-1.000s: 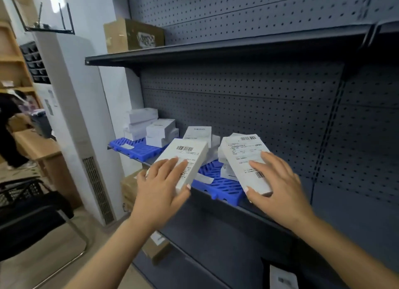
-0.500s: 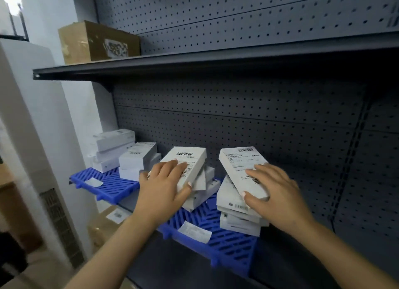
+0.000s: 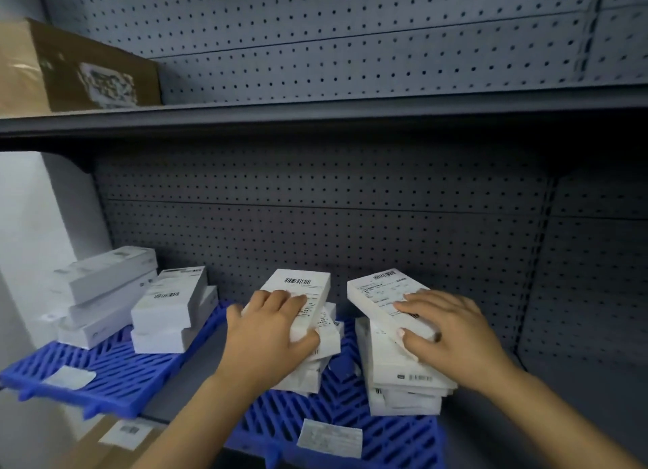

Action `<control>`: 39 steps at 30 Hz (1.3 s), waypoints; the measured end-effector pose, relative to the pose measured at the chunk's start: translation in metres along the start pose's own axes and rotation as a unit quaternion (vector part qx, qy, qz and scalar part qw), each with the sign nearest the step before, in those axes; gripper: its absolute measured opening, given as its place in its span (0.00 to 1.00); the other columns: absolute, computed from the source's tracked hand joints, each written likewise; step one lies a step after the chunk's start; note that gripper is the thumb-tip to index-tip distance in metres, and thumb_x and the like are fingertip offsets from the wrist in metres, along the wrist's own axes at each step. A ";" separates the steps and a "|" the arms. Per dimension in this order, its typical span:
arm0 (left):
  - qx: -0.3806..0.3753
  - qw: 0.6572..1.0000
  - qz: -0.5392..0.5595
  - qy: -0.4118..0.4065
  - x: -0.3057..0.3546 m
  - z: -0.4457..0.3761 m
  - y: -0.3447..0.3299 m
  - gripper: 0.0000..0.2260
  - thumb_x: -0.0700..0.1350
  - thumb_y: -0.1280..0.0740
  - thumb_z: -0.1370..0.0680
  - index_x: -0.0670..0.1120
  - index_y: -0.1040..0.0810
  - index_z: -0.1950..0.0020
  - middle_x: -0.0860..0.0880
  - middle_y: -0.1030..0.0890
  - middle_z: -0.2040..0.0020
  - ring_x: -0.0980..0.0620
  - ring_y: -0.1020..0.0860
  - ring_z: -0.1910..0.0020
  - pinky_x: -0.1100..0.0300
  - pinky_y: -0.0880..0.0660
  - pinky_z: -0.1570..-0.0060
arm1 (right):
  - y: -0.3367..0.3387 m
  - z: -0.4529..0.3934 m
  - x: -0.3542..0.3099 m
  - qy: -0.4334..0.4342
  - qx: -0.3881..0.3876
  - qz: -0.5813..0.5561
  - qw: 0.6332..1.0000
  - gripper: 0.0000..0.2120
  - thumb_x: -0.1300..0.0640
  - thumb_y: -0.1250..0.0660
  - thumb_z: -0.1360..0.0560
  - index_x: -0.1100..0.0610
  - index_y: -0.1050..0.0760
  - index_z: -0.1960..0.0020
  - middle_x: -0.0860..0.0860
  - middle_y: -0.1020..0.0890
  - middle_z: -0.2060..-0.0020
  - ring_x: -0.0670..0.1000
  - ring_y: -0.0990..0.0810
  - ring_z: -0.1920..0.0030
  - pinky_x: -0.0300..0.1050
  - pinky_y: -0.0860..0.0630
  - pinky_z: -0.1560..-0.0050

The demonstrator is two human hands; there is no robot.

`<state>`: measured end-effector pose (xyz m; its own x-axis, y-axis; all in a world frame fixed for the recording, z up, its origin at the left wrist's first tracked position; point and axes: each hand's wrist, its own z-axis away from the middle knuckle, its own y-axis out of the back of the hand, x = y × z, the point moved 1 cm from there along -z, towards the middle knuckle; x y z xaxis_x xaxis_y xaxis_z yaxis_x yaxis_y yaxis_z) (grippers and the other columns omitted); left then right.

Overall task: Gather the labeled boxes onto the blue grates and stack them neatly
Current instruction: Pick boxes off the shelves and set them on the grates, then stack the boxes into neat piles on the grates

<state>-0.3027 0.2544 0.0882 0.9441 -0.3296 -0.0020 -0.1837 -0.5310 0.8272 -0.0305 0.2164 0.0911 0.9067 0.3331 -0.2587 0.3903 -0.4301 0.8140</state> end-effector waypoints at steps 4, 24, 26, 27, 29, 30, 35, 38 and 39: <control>-0.076 0.996 0.042 -0.016 -0.012 -0.008 0.003 0.37 0.75 0.53 0.34 0.59 0.31 0.31 0.60 0.29 0.36 0.52 0.34 0.37 0.44 0.34 0.44 | -0.002 0.002 -0.005 -0.017 0.016 0.002 1.000 0.28 0.32 0.47 0.33 0.39 0.25 0.38 0.33 0.30 0.40 0.36 0.36 0.37 0.39 0.48 0.35; 0.009 0.995 0.052 -0.084 -0.030 0.021 0.009 0.38 0.71 0.47 0.31 0.48 0.31 0.29 0.45 0.28 0.32 0.44 0.29 0.35 0.44 0.29 0.43 | -0.007 0.038 -0.081 0.053 -0.004 0.003 0.999 0.25 0.35 0.47 0.24 0.38 0.42 0.28 0.38 0.43 0.27 0.39 0.57 0.25 0.43 0.53 0.27; 0.030 0.995 0.068 -0.067 -0.033 0.036 0.007 0.36 0.69 0.45 0.30 0.47 0.33 0.29 0.44 0.29 0.31 0.43 0.30 0.35 0.44 0.28 0.44 | -0.011 0.044 -0.088 0.069 -0.017 -0.017 0.997 0.26 0.36 0.47 0.24 0.39 0.40 0.27 0.38 0.45 0.26 0.40 0.57 0.25 0.41 0.52 0.28; 0.030 0.995 0.074 -0.054 -0.035 0.042 0.006 0.36 0.68 0.44 0.29 0.47 0.35 0.28 0.44 0.31 0.30 0.43 0.31 0.34 0.44 0.28 0.43 | -0.015 0.046 -0.091 0.079 -0.021 -0.022 0.996 0.25 0.37 0.47 0.23 0.39 0.40 0.27 0.38 0.45 0.26 0.40 0.56 0.25 0.42 0.51 0.28; 0.024 0.996 0.083 -0.029 -0.040 0.050 0.005 0.38 0.69 0.44 0.29 0.48 0.40 0.26 0.44 0.34 0.28 0.44 0.32 0.33 0.45 0.28 0.41 | -0.022 0.046 -0.098 0.100 -0.012 -0.026 0.995 0.24 0.38 0.46 0.23 0.40 0.39 0.27 0.39 0.43 0.26 0.42 0.53 0.25 0.44 0.48 0.29; 0.021 0.996 0.082 -0.021 -0.042 0.052 0.004 0.39 0.69 0.44 0.30 0.48 0.41 0.25 0.45 0.34 0.27 0.44 0.32 0.32 0.45 0.29 0.40 | -0.026 0.044 -0.101 0.106 -0.006 -0.028 0.994 0.24 0.39 0.45 0.23 0.40 0.39 0.28 0.39 0.42 0.26 0.42 0.52 0.25 0.44 0.47 0.29; 0.019 0.996 0.091 0.000 -0.043 0.051 0.002 0.36 0.69 0.43 0.30 0.50 0.36 0.29 0.47 0.33 0.28 0.46 0.32 0.32 0.47 0.30 0.39 | -0.041 0.019 -0.123 0.108 -0.056 -0.053 0.991 0.29 0.40 0.48 0.24 0.39 0.51 0.25 0.39 0.51 0.25 0.40 0.60 0.26 0.40 0.53 0.27; 0.019 0.993 0.116 0.006 -0.040 0.048 -0.004 0.33 0.68 0.41 0.31 0.51 0.34 0.31 0.48 0.31 0.30 0.47 0.30 0.34 0.50 0.29 0.40 | -0.054 0.002 -0.128 0.093 -0.076 -0.099 0.988 0.30 0.46 0.43 0.23 0.39 0.53 0.25 0.39 0.53 0.25 0.39 0.61 0.26 0.39 0.55 0.27; 0.022 0.992 0.127 0.007 -0.039 0.047 -0.007 0.32 0.67 0.39 0.31 0.51 0.34 0.32 0.48 0.30 0.31 0.47 0.29 0.35 0.51 0.28 0.41 | -0.060 -0.001 -0.127 0.088 -0.071 -0.107 0.988 0.30 0.45 0.44 0.24 0.39 0.51 0.25 0.39 0.52 0.25 0.40 0.61 0.26 0.38 0.57 0.28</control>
<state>-0.3515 0.2341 0.0556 0.8701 -0.4453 0.2114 -0.4269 -0.4661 0.7749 -0.1693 0.2010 0.0758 0.7593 0.5499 -0.3480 0.5320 -0.2166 0.8186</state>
